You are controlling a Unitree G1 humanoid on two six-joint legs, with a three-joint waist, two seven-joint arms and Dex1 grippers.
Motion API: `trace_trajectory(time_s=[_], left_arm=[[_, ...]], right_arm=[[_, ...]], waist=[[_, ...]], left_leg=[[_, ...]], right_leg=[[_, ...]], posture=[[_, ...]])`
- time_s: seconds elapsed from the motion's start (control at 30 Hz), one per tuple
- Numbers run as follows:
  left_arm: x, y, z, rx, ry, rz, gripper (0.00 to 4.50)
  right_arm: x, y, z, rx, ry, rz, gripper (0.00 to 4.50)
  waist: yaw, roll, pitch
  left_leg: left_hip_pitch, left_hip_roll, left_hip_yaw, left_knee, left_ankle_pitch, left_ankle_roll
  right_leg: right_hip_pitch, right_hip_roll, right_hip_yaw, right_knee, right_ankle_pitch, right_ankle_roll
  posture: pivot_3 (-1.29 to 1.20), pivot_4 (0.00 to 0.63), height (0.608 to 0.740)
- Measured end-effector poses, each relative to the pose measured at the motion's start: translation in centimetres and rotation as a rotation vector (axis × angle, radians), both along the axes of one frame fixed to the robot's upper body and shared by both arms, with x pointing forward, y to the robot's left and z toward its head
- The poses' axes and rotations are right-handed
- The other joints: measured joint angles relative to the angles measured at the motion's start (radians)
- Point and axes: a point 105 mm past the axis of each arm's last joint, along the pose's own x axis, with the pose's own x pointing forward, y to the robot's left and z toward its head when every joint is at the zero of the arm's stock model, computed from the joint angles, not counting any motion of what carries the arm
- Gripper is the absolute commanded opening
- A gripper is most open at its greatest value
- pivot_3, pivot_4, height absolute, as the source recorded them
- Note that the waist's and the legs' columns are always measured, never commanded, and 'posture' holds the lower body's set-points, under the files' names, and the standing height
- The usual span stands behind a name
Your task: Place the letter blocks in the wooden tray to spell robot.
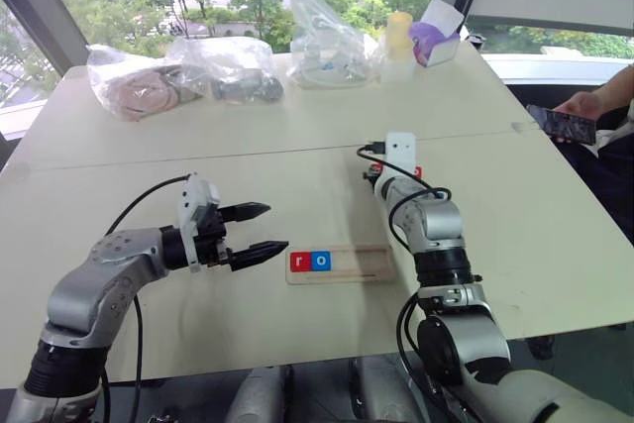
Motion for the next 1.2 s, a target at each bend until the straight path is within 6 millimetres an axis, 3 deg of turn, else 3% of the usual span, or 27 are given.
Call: trace_trajectory(time_s=[0.13, 0.23, 0.4, 0.53, 0.9, 1.03, 1.13, 1.2], left_arm=[[-0.6, -0.3, -0.1, 0.026, -0.007, -0.056, 4.50], [-1.2, -0.3, -0.4, 0.063, 0.001, -0.113, 4.50], [-1.5, -0.5, -0.5, 0.082, -0.011, -0.202, 4.50], [-1.2, -0.3, -0.4, 0.099, -0.040, -0.230, 4.50], [-1.2, -0.5, -0.7, 0.143, -0.095, -0.285, 4.50], [-1.0, -0.5, -0.7, 0.153, -0.105, -0.284, 4.50], [-1.0, -0.6, -0.8, 0.154, -0.102, -0.288, 4.50], [-0.9, -0.7, -0.9, 0.154, -0.100, -0.291, 4.50]], right_arm=[[-1.9, -1.2, 0.0, -0.083, 0.003, 0.075, 1.18], [-5.7, -3.7, 0.3, -0.128, 0.059, 0.135, 1.18], [-10.5, -5.6, 2.8, -0.121, 0.082, 0.155, 1.18], [-13.9, -6.7, 1.2, -0.099, 0.163, 0.131, 1.18], [-16.3, -7.0, -1.0, -0.053, 0.221, 0.094, 1.18], [-16.4, -6.7, -0.7, -0.054, 0.210, 0.127, 3.03], [-16.2, -7.1, 0.7, -0.127, 0.198, 0.214, 4.45], [-15.8, -7.9, 2.8, -0.242, 0.193, 0.338, 4.45]], waist=[[0.009, 0.000, 0.000], [0.025, 0.001, 0.001], [0.029, 0.002, 0.001], [0.031, 0.002, 0.001], [0.031, 0.002, 0.001], [0.030, 0.002, 0.001], [0.031, 0.003, 0.002], [0.031, 0.004, 0.004]], left_leg=[[-0.002, -0.001, -0.001, 0.000, 0.000, 0.000], [-0.005, -0.001, 0.000, 0.002, 0.000, 0.001], [-0.004, 0.000, -0.001, 0.002, 0.000, 0.001], [-0.005, 0.000, 0.000, 0.002, 0.000, 0.001], [-0.005, 0.000, 0.000, 0.002, 0.000, 0.001], [-0.005, 0.000, 0.000, 0.002, 0.000, 0.001], [-0.005, -0.001, 0.001, 0.003, 0.000, 0.001], [-0.005, -0.001, 0.001, 0.004, 0.000, 0.002]], right_leg=[[0.000, -0.001, 0.000, -0.001, 0.000, 0.000], [-0.002, -0.002, 0.000, -0.002, 0.000, 0.001], [-0.002, -0.001, -0.002, -0.002, -0.001, 0.000], [-0.001, -0.001, -0.002, -0.003, -0.001, 0.000], [-0.001, -0.002, -0.001, -0.003, 0.000, 0.001], [-0.001, -0.002, -0.002, -0.003, 0.000, 0.001], [-0.001, -0.002, -0.002, -0.003, 0.000, 0.001], [0.000, -0.003, -0.002, -0.004, -0.001, 0.001]], posture=[[0.00, 0.150, 0.740], [0.00, 0.150, 0.740], [0.00, 0.150, 0.740], [0.00, 0.150, 0.740], [0.00, 0.150, 0.740], [0.00, 0.150, 0.740], [0.00, 0.150, 0.740], [0.00, 0.150, 0.740]])
